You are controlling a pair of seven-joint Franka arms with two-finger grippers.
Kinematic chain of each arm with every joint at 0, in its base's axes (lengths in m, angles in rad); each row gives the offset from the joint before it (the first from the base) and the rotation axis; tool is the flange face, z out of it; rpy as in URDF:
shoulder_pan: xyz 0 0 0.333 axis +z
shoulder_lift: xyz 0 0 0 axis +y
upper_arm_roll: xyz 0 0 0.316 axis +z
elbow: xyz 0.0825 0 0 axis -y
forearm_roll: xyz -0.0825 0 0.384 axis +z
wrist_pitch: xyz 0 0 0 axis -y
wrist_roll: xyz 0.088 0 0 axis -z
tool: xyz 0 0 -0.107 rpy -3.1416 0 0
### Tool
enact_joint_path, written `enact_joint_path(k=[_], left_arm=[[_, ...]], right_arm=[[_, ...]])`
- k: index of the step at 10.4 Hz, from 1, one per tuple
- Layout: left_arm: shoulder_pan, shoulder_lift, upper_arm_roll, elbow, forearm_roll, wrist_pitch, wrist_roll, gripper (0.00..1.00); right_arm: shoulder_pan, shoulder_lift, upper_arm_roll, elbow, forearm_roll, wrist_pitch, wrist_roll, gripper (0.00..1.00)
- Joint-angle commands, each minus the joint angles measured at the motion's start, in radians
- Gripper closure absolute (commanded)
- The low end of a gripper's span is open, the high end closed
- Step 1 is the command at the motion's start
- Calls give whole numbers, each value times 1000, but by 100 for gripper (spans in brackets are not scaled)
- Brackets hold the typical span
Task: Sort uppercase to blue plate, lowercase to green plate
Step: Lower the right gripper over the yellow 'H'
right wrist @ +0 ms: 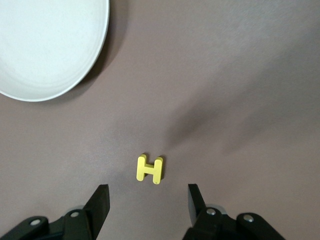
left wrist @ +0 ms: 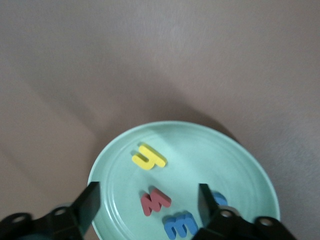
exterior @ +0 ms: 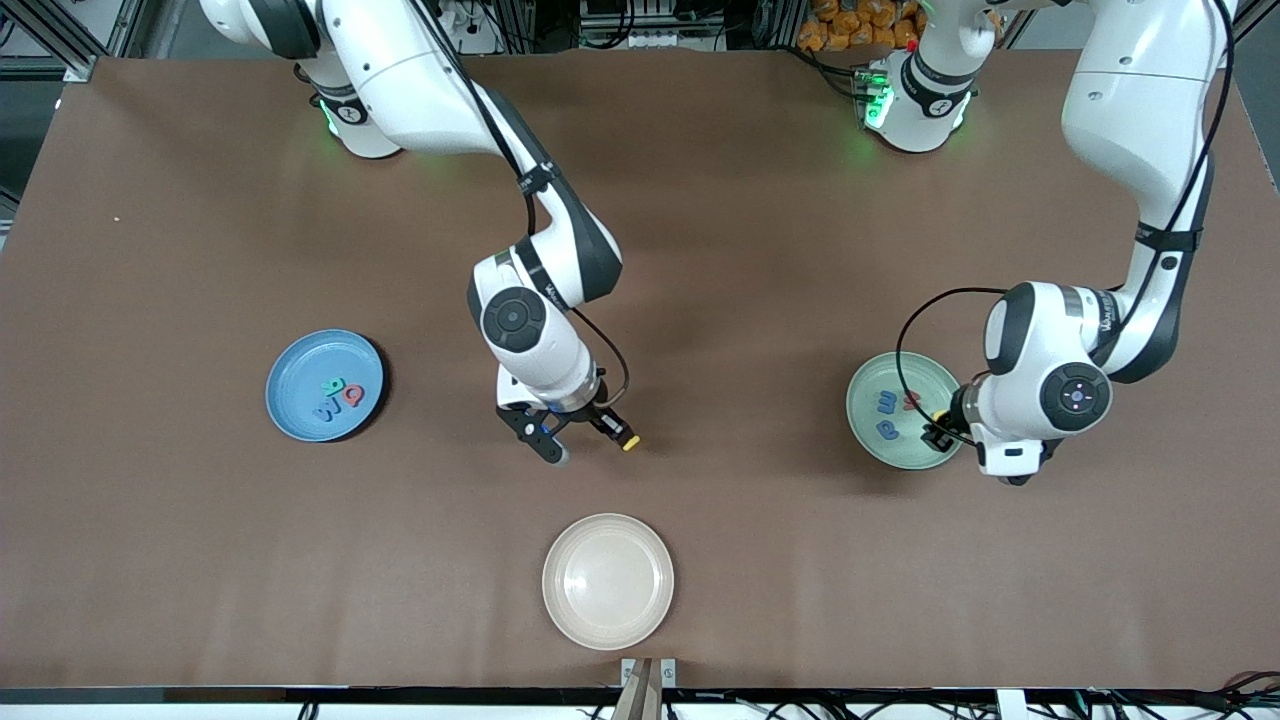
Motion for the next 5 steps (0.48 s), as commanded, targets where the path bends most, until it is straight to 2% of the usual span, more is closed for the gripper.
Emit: enact_joint_path(k=[1,5], left_arm=[[-4,-23,-5,46,35,-7,7,0],[-15,-27,-11,76,37,-10,1,0]], right_arm=[[-1,106,-15,179,4,-112,49,30],[-3,149,-16,221,-4,-118,58,31]])
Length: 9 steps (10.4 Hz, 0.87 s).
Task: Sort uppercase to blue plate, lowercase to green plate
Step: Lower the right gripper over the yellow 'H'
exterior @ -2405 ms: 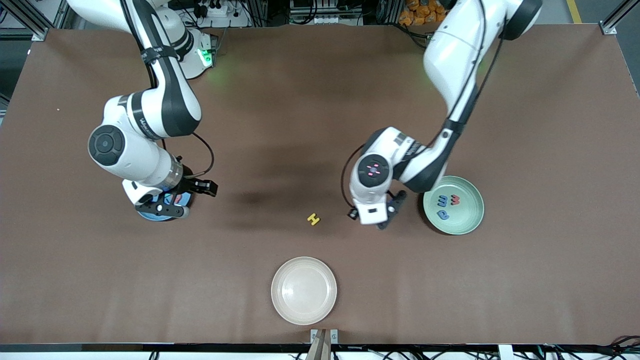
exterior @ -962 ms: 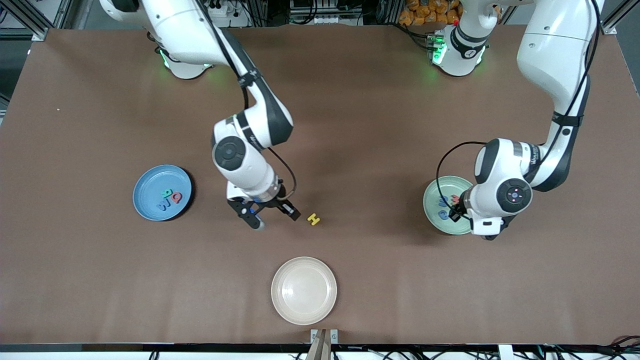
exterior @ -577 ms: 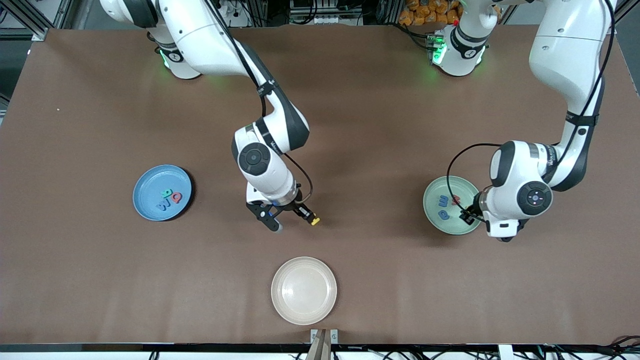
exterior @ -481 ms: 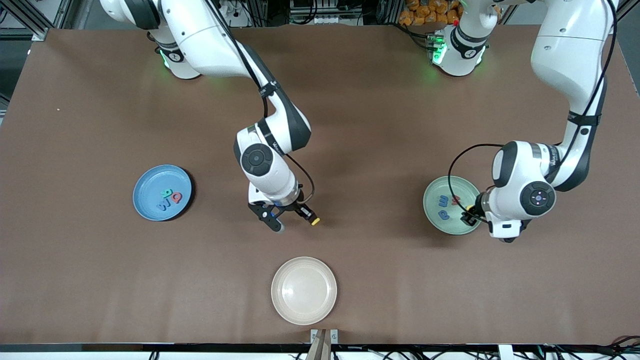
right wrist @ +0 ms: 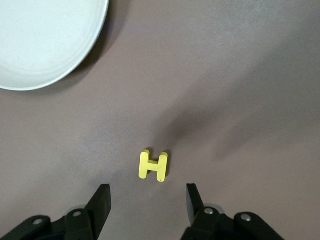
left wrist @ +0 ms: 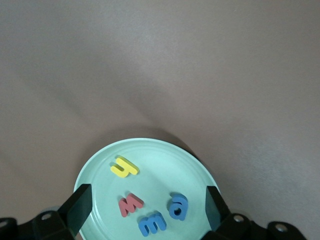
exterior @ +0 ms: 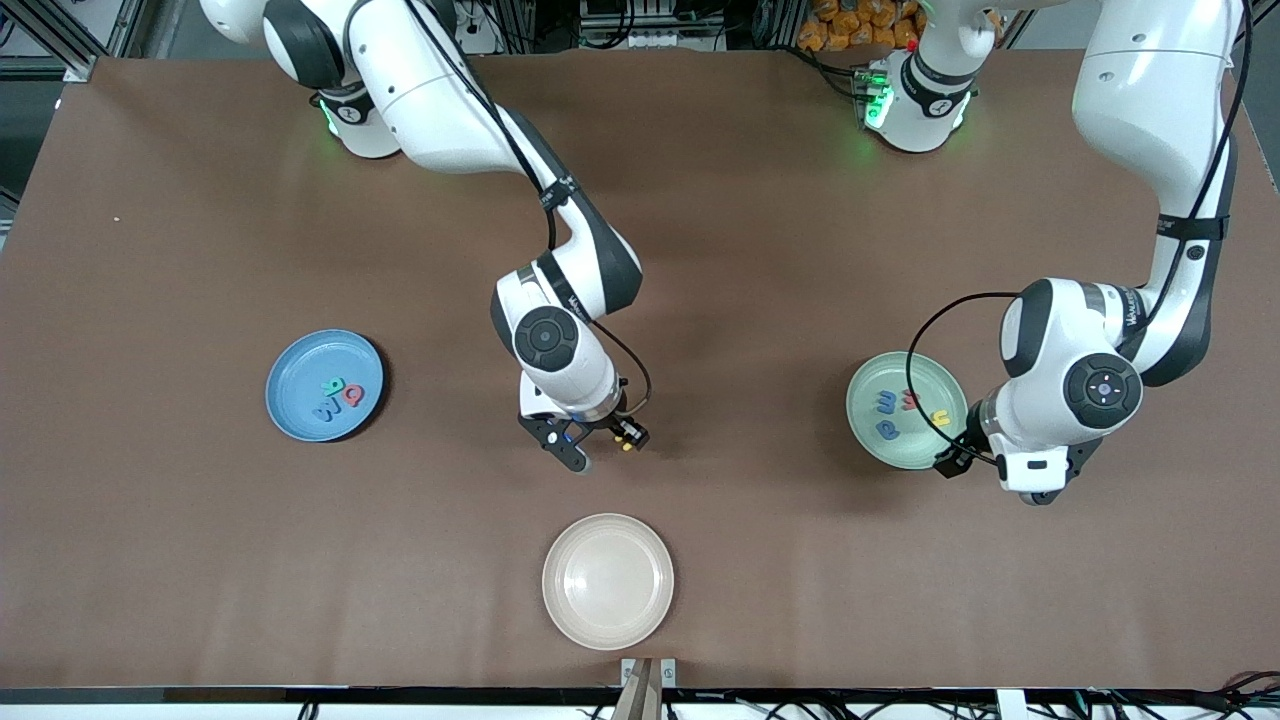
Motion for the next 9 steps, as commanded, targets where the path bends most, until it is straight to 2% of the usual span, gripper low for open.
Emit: enact_joint_path(k=[1,9], left_arm=[[-1,-13,-6,-7,22,-12,0,0],[-1,-16,-9,-12,22,-15,4,0]], right_arm=[[1,58,-6,75,-4,-18,26,31],[10,116,-7,103,-26,5,62,32]])
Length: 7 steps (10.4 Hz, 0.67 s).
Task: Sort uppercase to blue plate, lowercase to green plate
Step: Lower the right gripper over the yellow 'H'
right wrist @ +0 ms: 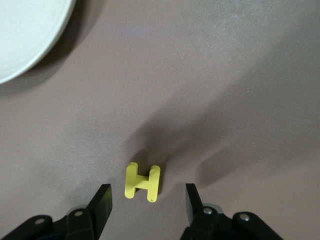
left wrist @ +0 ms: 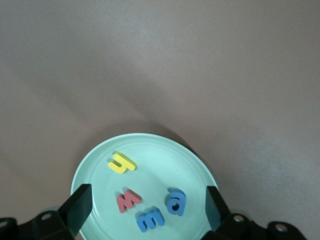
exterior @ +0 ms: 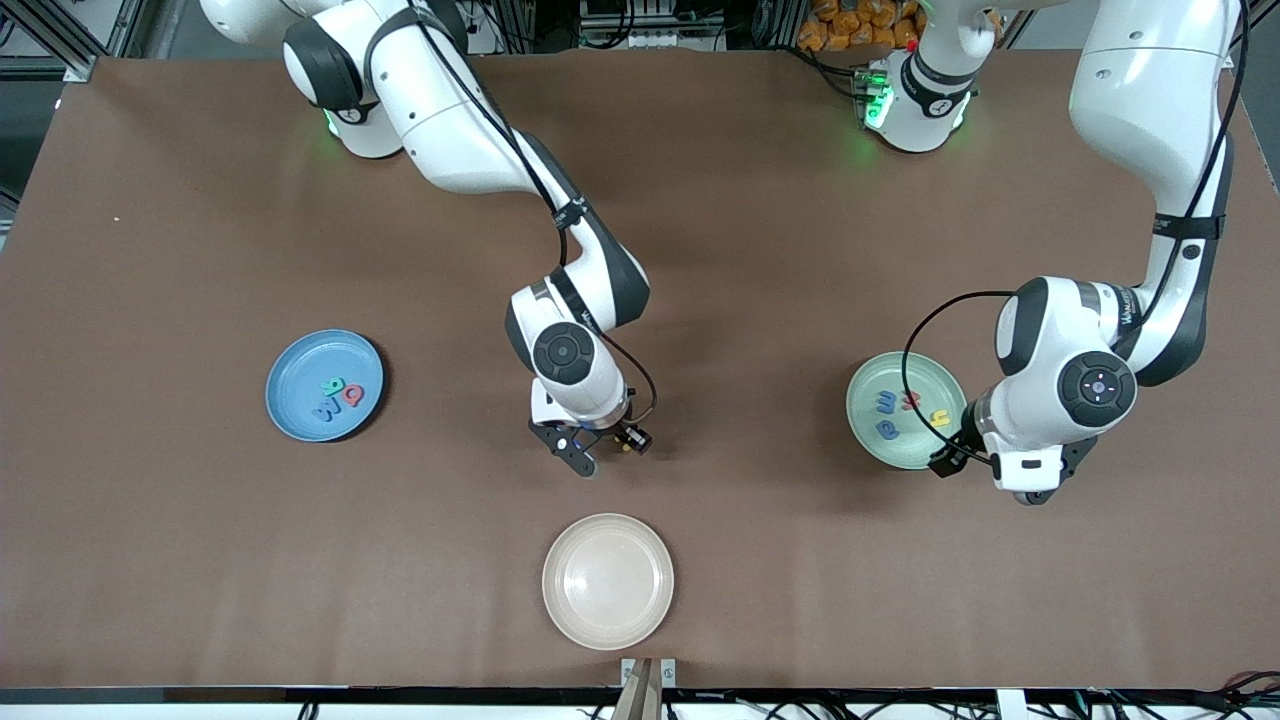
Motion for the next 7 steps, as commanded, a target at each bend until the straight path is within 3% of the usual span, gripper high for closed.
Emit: enact_joint_path(k=[1,7], left_arm=[[1,-17,-5,-9,22,-15,4,0],[5,-21,-5,-10,22,-17,3,0]], right_arm=[[5,45,-7,64,-19,1,40,33],[5,68,-13,79,-21,1,43,36]])
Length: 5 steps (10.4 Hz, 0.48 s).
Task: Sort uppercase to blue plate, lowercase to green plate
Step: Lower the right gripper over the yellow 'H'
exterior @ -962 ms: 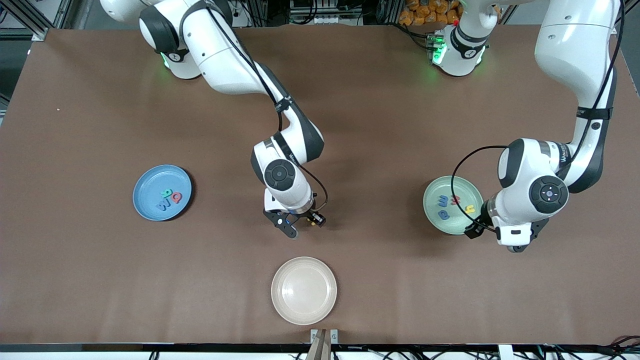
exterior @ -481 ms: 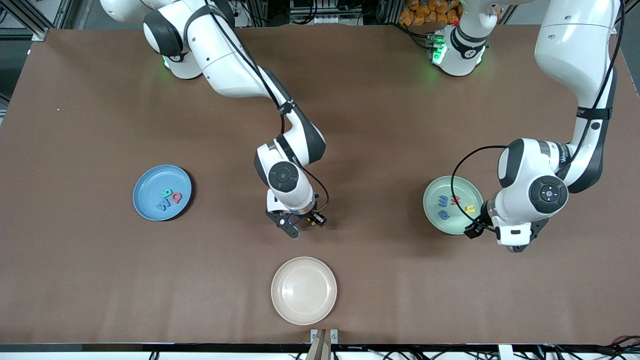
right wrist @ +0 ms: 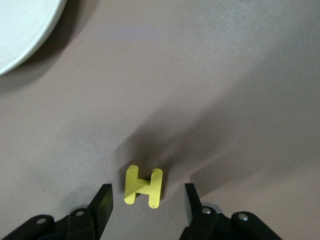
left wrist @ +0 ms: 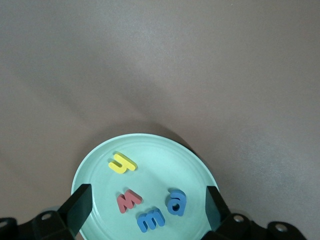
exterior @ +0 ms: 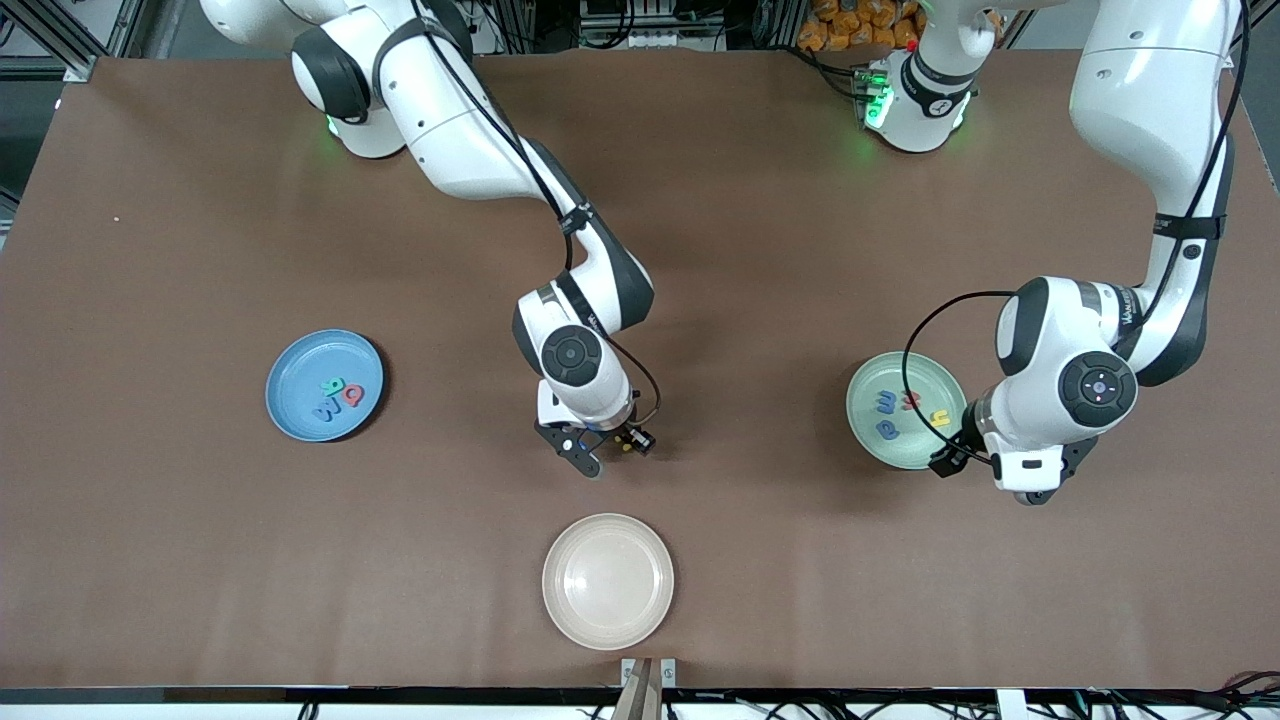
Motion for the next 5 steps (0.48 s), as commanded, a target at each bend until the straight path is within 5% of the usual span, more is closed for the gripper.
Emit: enact_joint_path(k=[1,5], left_arm=[[3,-22,-4,-12,22,-19,3,0],[3,-33,-4,-12,22,-51,7,0]], right_arm=[[2,35,-11,50,-19,-5,30,38],[2,49,-13,63,-32,-5,30,45]])
